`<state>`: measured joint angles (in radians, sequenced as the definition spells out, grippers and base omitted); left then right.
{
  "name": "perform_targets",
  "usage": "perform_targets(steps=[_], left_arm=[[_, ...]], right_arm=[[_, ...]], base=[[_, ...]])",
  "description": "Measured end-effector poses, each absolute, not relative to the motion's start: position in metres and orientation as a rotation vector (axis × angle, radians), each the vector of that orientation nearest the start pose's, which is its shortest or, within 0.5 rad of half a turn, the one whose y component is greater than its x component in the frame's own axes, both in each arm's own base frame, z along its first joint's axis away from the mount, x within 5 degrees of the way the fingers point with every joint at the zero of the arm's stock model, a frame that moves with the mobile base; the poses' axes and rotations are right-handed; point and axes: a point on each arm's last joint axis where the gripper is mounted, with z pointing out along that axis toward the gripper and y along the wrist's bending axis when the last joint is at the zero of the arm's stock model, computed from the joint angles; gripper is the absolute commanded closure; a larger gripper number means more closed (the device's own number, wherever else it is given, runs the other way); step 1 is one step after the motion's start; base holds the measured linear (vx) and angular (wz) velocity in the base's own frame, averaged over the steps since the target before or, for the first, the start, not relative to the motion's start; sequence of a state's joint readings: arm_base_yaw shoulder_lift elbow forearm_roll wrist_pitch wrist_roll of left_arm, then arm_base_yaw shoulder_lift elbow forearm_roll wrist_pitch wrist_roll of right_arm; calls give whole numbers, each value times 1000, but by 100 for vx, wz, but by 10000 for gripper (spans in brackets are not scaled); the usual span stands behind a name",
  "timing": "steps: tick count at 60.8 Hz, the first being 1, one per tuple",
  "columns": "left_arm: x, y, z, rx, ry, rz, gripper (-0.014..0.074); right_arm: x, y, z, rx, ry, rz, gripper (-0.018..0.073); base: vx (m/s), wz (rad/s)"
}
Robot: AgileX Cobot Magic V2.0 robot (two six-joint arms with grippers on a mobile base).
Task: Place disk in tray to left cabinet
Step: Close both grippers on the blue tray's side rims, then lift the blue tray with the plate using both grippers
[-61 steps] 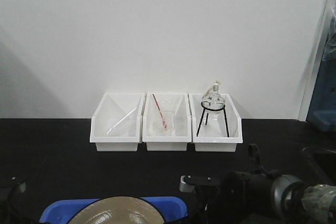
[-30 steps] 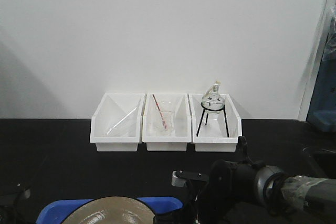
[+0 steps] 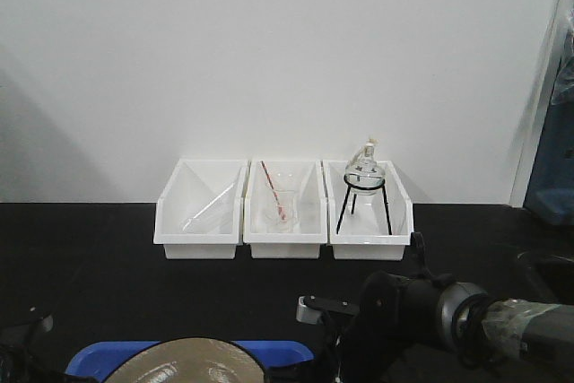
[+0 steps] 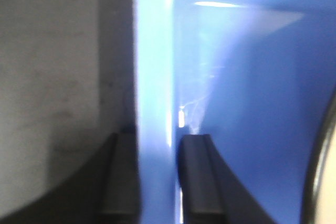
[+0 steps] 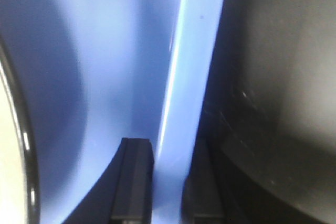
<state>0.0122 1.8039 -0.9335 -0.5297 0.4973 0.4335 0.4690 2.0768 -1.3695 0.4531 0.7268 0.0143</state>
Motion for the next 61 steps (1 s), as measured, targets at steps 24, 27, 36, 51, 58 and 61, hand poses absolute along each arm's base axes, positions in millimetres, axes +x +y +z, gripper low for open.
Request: perform_targets(steps=[24, 27, 36, 51, 58, 61], left_arm=[[323, -26, 148, -126, 2823, -526, 598], [323, -28, 150, -138, 2838, -554, 598], [329, -32, 161, -164, 2879, -640, 598], [350, -36, 198, -205, 2866, -726, 597], [356, -38, 213, -239, 2870, -761, 597], [358, -39, 219, -251, 2868, -774, 597]], right_arm=[[353, 193, 146, -151, 3013, 542, 565], [354, 190, 147, -139, 3023, 542, 565], [355, 179, 152, -97, 3044, 552, 565], [365, 165, 187, -54, 2995, 603, 565], [375, 158, 209, -33, 2971, 631, 565], [381, 154, 218, -17, 2958, 645, 565]], base=[[0, 0], [0, 0], [0, 0], [0, 0], [0, 0], [0, 0]])
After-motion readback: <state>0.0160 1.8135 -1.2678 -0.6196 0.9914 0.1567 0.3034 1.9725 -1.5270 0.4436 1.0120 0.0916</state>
